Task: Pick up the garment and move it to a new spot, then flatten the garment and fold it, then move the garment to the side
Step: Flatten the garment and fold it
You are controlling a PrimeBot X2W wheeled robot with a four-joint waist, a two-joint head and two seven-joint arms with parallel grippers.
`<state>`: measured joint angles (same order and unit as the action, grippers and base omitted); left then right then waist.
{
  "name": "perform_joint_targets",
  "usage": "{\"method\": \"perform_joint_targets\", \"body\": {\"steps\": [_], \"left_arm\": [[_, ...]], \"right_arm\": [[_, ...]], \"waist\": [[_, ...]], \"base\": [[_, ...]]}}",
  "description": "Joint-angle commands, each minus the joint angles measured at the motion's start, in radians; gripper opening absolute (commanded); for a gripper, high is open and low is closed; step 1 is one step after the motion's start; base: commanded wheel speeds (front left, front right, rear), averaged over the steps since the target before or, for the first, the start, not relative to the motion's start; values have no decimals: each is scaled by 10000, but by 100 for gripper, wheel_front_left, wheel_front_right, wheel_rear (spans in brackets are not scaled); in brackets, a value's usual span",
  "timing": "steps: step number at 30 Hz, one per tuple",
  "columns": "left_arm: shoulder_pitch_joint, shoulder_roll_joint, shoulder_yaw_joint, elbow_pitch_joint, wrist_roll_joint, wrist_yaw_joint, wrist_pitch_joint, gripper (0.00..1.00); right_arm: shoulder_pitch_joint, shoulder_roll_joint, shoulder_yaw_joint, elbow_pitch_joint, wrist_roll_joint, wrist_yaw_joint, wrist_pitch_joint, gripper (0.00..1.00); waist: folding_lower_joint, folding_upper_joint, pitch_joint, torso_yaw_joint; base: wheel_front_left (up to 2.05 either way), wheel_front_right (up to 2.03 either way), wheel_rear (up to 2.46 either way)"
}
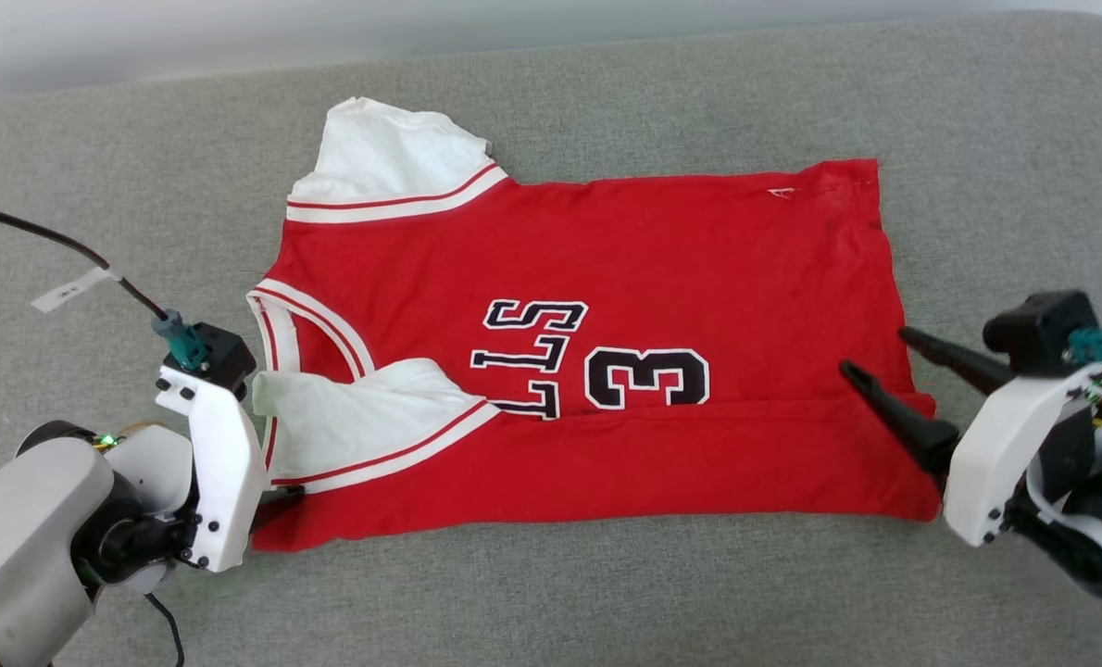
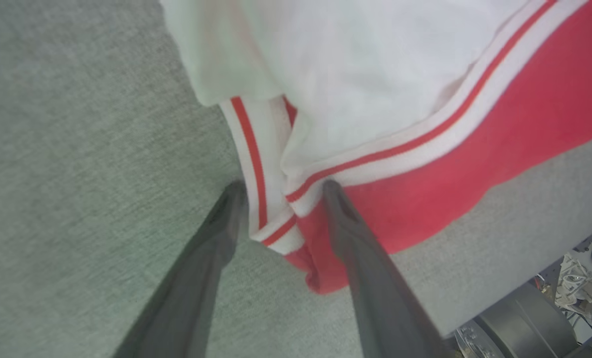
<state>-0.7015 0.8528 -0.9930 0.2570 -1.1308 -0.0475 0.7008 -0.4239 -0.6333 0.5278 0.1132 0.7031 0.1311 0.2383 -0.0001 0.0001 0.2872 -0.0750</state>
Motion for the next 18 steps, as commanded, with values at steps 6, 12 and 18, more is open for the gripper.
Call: {"method": "perform_joint_targets", "body": {"steps": [6,12,18], "left_arm": [[215,-81,-174,168,66,-277,-169,0],[136,244,-35,-336,158,-368,-394,0],[29,426,46,-968,214,-206,-418,0]], "right_arm": [[-957,-787,210,-261,183,-7,853,100],[-1893,-1706,938,-212,1017,-7,3438,100],[-2264,-1851,1650,448,1717,-7,5576,100]], "waist": [[1,-1,-264,38],[1,-1,-432,79],[1,-1,-299,205]], "base": [[0,0,0],[0,0,0],[0,0,0]]}}
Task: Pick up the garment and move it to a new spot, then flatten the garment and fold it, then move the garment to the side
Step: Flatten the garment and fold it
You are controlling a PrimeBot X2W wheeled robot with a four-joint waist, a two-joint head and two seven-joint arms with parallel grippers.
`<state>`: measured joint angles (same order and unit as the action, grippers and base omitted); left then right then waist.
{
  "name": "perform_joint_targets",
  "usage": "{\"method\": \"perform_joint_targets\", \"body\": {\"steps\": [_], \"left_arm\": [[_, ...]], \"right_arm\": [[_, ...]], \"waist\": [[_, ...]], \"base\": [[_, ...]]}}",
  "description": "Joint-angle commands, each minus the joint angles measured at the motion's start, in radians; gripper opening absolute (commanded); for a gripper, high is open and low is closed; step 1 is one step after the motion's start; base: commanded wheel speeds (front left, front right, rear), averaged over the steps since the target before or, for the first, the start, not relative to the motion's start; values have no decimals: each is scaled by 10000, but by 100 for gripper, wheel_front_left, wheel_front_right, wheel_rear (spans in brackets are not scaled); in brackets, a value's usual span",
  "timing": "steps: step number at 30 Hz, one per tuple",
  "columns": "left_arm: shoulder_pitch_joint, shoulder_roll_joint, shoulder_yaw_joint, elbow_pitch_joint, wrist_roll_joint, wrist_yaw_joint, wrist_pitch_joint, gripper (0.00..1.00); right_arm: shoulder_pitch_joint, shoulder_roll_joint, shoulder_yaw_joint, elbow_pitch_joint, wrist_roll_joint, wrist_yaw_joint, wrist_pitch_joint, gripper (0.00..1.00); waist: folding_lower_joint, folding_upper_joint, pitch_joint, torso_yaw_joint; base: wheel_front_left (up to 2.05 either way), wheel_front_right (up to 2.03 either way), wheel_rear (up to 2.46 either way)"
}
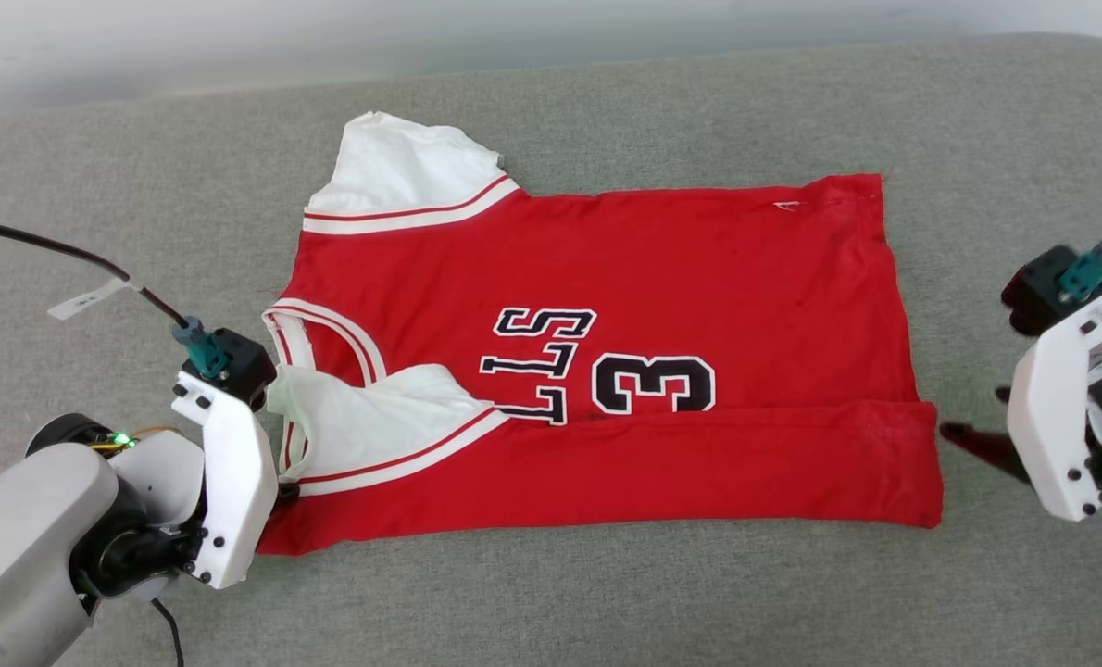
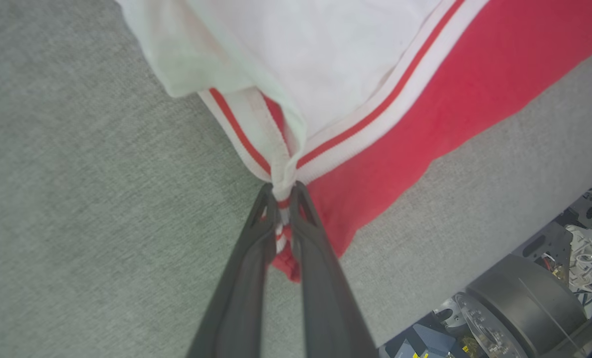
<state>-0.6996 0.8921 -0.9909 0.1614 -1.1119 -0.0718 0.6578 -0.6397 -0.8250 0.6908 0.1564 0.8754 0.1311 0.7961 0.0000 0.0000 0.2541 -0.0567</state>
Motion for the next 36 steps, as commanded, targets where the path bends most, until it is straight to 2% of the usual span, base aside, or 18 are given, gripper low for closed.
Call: {"method": "perform_joint_targets", "body": {"steps": [1,7,11,15,16,17,20,26,36], "left_arm": [[-12,32,22,-119,62,67,16,0],[-164,-69,-51,-494,256,161,11,0],[-229,-94,-54,-540,337,195,-5,0],[-176,-143,-93,-492,359,199,-77,0],[-136,-149,-87,-471,334,210,-113,0],[-81,-148,-74,-440,303,222,-142,0],[57,-67,-24,-353,225,207,-257,0],[506,285,3,-602,-85,172,-369,0],[1618,891,-196,-1847,-486,473,-627,0]], "right_arm": [[-85,116,128,184,2,-7,149,100],[513,1012,373,1325,220,-7,-187,100],[1072,1777,888,1809,247,10,-521,100],[1238,2223,1252,2107,250,18,-989,100],[1162,2262,1291,2101,232,18,-1152,47],[1052,2246,1340,2073,175,18,-1330,0],[730,1969,1292,1967,229,18,-1788,0],[451,870,1323,1247,334,-5,-2280,0],[1269,-666,1321,-126,910,-7,-2015,0]], "waist": [[0,0,84,57],[0,0,418,283],[0,0,575,348],[0,0,631,325],[0,0,614,307],[0,0,569,282],[0,0,316,220],[0,0,-373,146],[0,0,-888,113]], "base": [[0,0,0],[0,0,0],[0,0,0],[0,0,0],[0,0,0],[0,0,0],[0,0,0],[0,0,0],[0,0,0]]}}
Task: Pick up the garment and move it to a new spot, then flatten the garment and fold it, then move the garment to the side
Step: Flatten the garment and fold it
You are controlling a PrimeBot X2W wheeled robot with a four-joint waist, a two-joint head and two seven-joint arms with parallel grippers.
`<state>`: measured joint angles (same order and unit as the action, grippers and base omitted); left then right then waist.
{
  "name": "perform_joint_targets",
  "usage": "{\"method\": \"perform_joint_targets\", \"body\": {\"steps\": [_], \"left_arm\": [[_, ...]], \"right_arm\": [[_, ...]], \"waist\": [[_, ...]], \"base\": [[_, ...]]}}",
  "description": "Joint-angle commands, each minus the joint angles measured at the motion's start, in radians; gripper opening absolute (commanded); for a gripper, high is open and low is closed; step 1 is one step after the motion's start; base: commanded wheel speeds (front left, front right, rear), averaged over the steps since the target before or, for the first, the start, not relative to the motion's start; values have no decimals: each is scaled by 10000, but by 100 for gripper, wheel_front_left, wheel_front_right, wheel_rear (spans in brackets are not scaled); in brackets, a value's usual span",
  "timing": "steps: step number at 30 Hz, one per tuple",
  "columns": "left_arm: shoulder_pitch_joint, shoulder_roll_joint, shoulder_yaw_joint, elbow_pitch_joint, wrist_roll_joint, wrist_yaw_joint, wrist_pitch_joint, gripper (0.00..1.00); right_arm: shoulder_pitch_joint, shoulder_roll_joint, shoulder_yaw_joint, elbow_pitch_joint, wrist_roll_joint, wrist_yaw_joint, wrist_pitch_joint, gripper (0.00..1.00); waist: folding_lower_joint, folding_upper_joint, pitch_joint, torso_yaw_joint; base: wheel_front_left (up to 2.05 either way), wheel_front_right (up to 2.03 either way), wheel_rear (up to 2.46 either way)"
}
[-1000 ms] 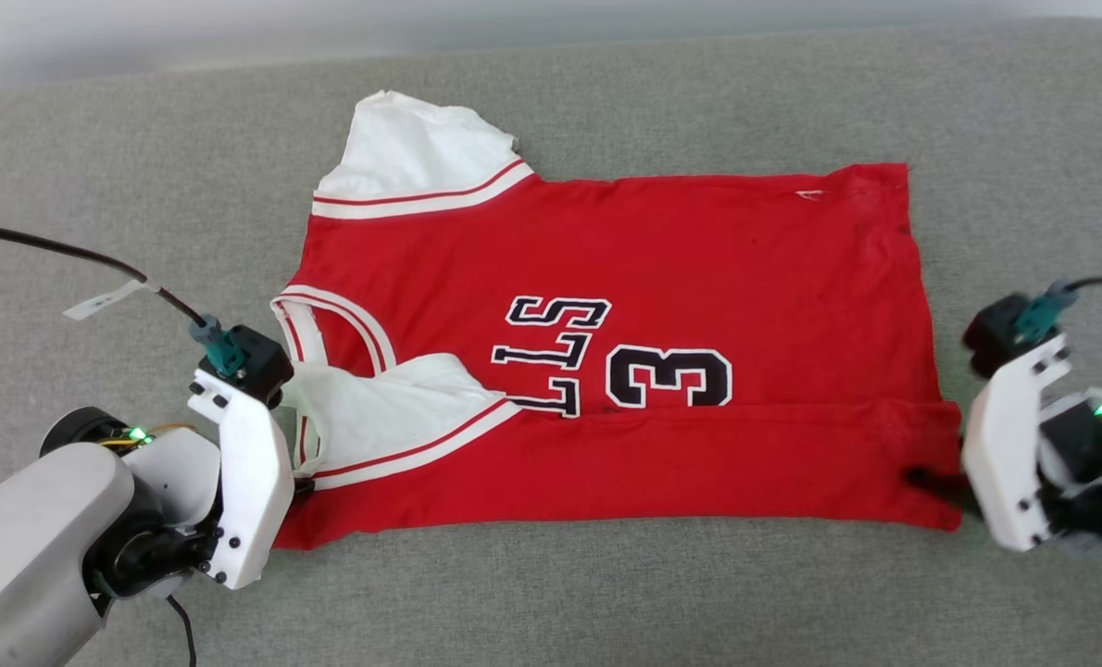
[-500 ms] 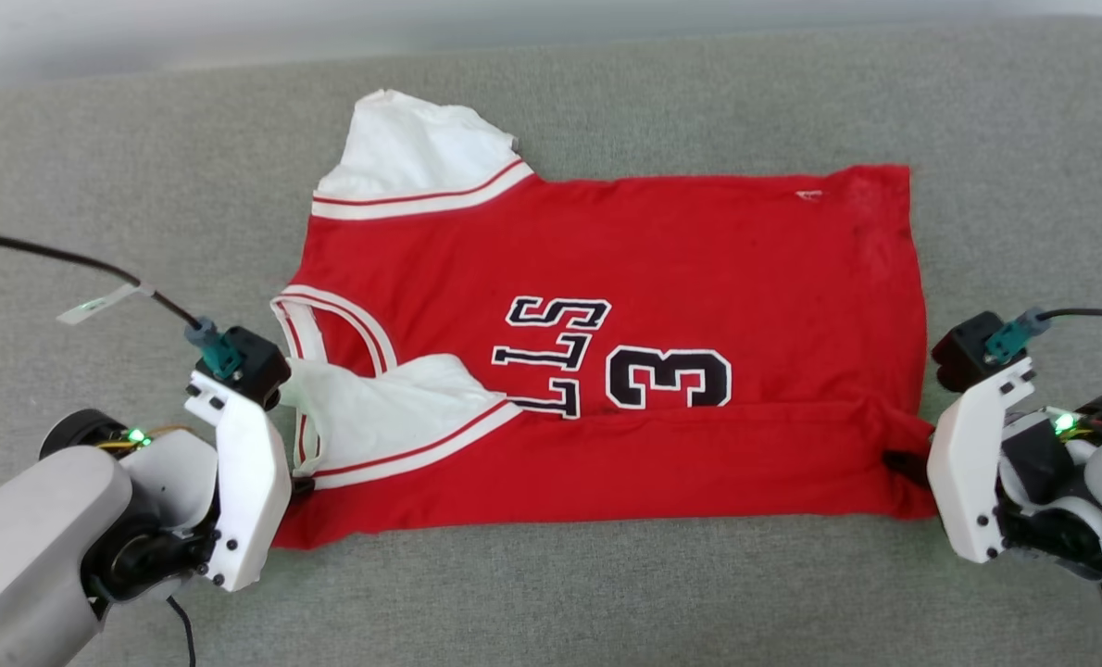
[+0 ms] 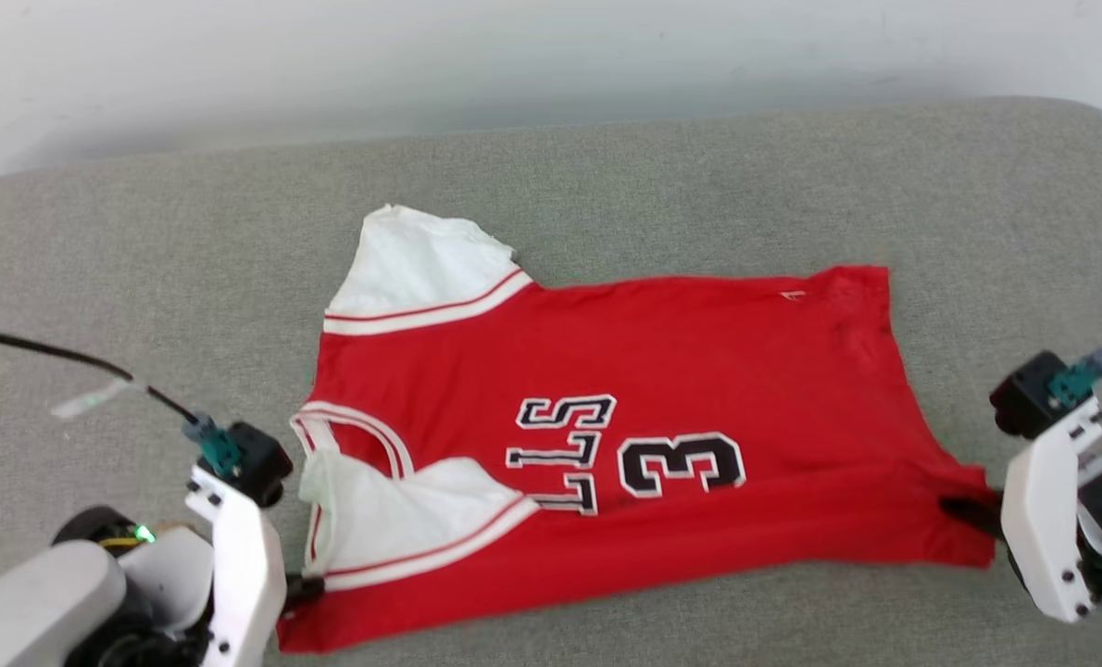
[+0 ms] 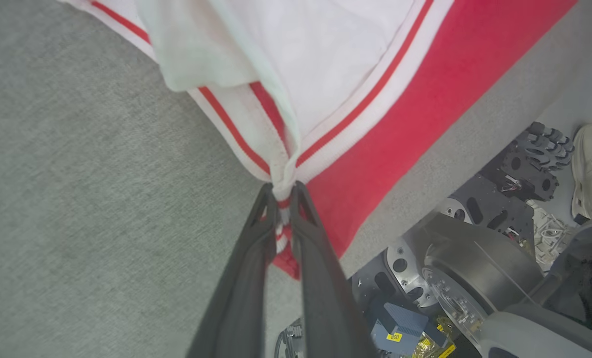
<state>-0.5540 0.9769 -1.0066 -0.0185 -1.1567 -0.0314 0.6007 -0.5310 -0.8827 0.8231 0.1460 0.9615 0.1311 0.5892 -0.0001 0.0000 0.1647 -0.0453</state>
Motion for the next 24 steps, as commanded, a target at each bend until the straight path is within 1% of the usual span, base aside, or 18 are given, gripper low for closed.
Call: {"method": "perform_joint_targets", "body": {"steps": [1,5,10,11,12,13,16,18,20,24], "left_arm": [[238,31,-42,-113,-91,106,-109,0],[407,-70,-100,-123,-23,220,-244,0],[534,-323,-229,322,83,234,-381,0],[510,-353,-239,450,151,243,-419,0],[472,-389,-225,547,194,257,-486,24],[412,-411,-171,631,252,262,-603,100],[219,-324,26,723,336,210,-881,100],[88,-200,200,665,349,207,-1046,100],[-112,-47,454,570,409,252,-1296,100],[-691,234,1010,481,890,369,-2060,100]], "right_arm": [[264,-154,-7,-53,81,-7,111,0],[584,-54,22,44,182,-7,293,0],[871,495,-57,706,23,-5,168,0],[917,612,-84,844,25,-5,109,2],[916,685,-135,929,-47,-5,3,43],[902,748,-214,988,-115,-5,-181,100],[928,881,-471,922,-301,-5,-829,100],[880,895,-714,731,-578,-5,-1486,100],[838,959,-1158,714,-1002,-5,-2323,100],[927,1549,-2393,666,-1872,-5,-3976,100]], "waist": [[1,0,18,-5],[1,0,87,-18],[1,0,222,-41],[1,0,240,-29],[1,0,255,-14],[1,0,263,0],[1,0,220,25],[1,0,159,30],[1,0,101,15],[1,0,108,-108]], "base": [[0,0,0],[0,0,0],[0,0,0],[0,0,0],[0,0,0],[0,0,0],[0,0,0],[0,0,0],[0,0,0],[0,0,0]]}}
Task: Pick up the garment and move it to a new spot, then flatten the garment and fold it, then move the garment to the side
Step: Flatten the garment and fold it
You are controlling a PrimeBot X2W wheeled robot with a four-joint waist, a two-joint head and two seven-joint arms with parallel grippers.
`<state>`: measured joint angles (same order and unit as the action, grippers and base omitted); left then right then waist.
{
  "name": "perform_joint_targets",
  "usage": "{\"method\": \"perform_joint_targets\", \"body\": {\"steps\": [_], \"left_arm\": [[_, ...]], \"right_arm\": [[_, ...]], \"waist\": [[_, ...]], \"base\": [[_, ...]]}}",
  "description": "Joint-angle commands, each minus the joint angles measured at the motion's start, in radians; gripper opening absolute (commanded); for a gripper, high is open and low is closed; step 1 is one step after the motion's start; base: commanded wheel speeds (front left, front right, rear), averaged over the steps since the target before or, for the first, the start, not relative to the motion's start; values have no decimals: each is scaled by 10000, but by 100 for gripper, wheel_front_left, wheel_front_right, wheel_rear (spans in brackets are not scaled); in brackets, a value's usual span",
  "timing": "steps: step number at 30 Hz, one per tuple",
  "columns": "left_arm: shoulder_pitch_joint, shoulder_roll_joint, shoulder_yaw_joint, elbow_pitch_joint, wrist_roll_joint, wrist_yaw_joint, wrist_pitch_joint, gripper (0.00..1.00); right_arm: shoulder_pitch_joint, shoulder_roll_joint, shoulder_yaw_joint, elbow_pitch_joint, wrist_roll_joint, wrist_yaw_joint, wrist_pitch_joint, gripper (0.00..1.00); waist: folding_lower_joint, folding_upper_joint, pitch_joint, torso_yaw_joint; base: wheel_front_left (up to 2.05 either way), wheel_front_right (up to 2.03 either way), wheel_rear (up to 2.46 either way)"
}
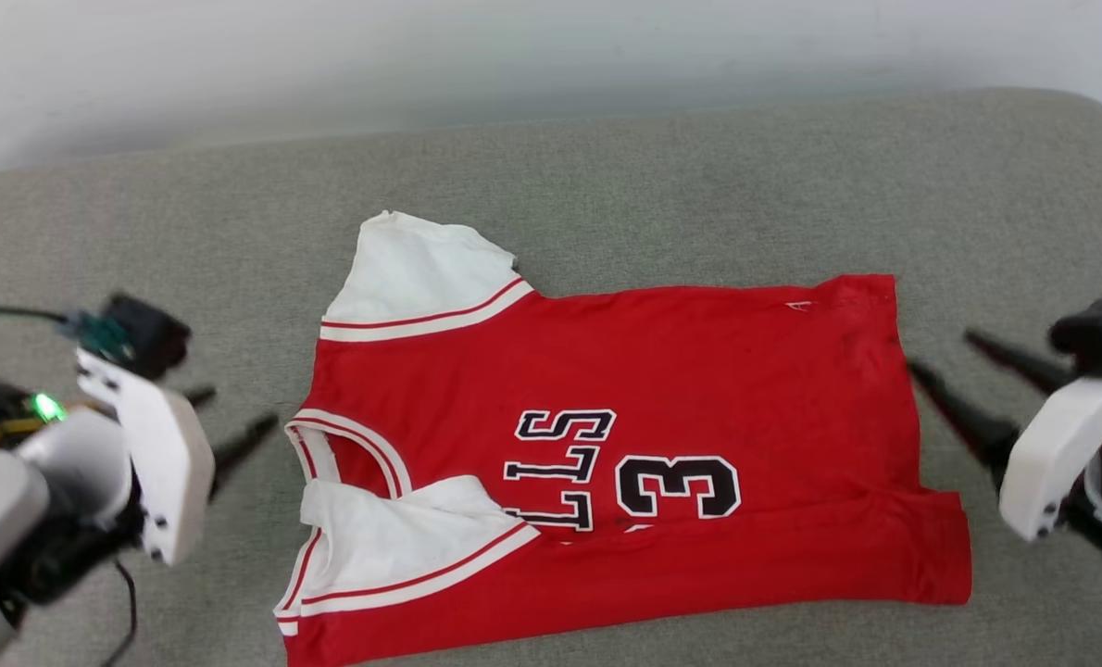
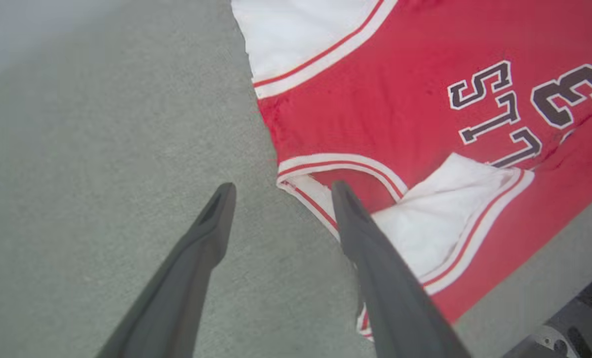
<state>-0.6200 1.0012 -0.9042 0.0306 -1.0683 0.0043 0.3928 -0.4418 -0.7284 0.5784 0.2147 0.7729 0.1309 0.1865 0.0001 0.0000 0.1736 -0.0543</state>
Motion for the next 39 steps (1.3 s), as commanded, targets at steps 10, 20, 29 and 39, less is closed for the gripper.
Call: {"method": "perform_joint_targets", "body": {"steps": [10,20,29,39], "left_arm": [[-2464,-468,1090,666,906,213,-656,100],[-5497,-1182,996,1934,1228,-495,1550,100],[-6968,-1619,520,2721,505,-556,4875,100],[-7126,-1700,-357,3171,727,-698,6552,5]], "right_arm": [[825,2299,-3772,-979,-3123,-3,-2765,100],[2011,4420,-5554,-3830,-5087,-3,-3043,100],[1766,4965,-5398,-4878,-5577,-3,-2861,100],[1331,4994,-5176,-4581,-5515,-3,-3009,100]], "waist": [[-1,0,1194,-439],[-1,0,3117,-939],[-1,0,4364,-1491],[-1,0,4971,-1785]], "base": [[0,0,0],[0,0,0],[0,0,0],[0,0,0]]}}
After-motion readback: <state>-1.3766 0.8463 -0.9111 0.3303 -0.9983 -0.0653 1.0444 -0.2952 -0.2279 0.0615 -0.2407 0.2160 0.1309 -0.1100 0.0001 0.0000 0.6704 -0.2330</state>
